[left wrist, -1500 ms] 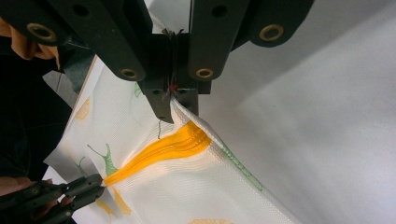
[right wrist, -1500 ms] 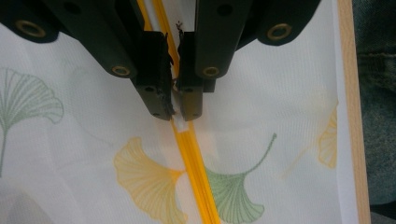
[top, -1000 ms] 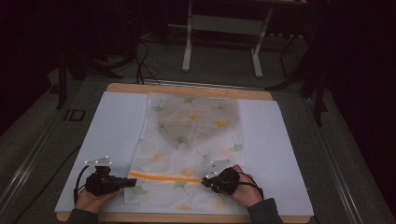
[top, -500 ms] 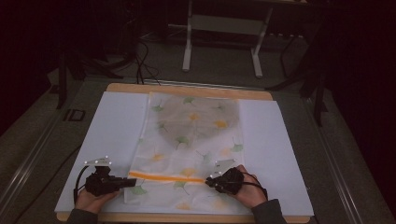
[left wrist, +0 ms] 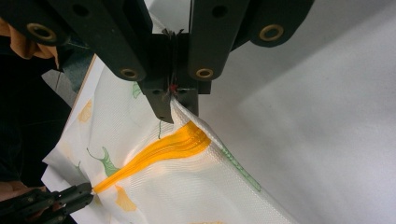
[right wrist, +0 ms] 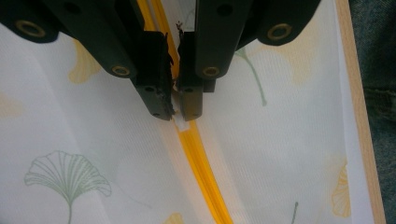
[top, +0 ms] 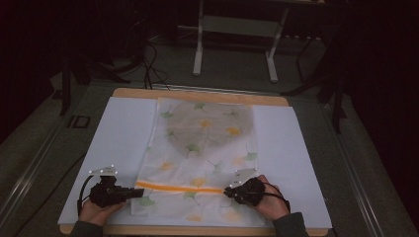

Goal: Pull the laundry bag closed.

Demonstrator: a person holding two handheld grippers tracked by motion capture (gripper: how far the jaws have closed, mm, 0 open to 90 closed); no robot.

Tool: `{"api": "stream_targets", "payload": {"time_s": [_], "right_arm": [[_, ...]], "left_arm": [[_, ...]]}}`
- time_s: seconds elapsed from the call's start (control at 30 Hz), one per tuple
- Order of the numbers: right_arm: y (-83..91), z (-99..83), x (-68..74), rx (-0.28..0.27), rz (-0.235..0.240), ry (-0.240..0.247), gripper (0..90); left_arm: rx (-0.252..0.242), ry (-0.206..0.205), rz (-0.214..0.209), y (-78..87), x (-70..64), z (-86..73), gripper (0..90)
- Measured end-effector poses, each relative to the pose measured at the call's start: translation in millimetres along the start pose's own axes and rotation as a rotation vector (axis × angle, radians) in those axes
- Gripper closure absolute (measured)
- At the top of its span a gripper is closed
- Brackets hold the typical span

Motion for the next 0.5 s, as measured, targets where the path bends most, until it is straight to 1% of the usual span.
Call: {"api": "stream_targets", "payload": {"time_s": [0.37,0.5], "right_arm": [[5.1,-7.4,-4.3,0.014,0.003,-0.003,84.3],[6.6,-8.0,-5.1,0.008,0.002,-0.009,84.2]], "left_arm": [[0.001,-0.003,-0.001,0.4,-0.1,0.1,88.7],[0.0,-0.003,0.001,0.5,0.0,0.3,88.7]]}}
Point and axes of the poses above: each handheld gripper's, and its own axes: y roughly backward along the jaws, z roughly out of its top, x roughly to its left, the point moved 9 cm from there along -y, roughly forward along the jaws, and after that the axes turned 3 degrees about y, right-handed, at the moved point
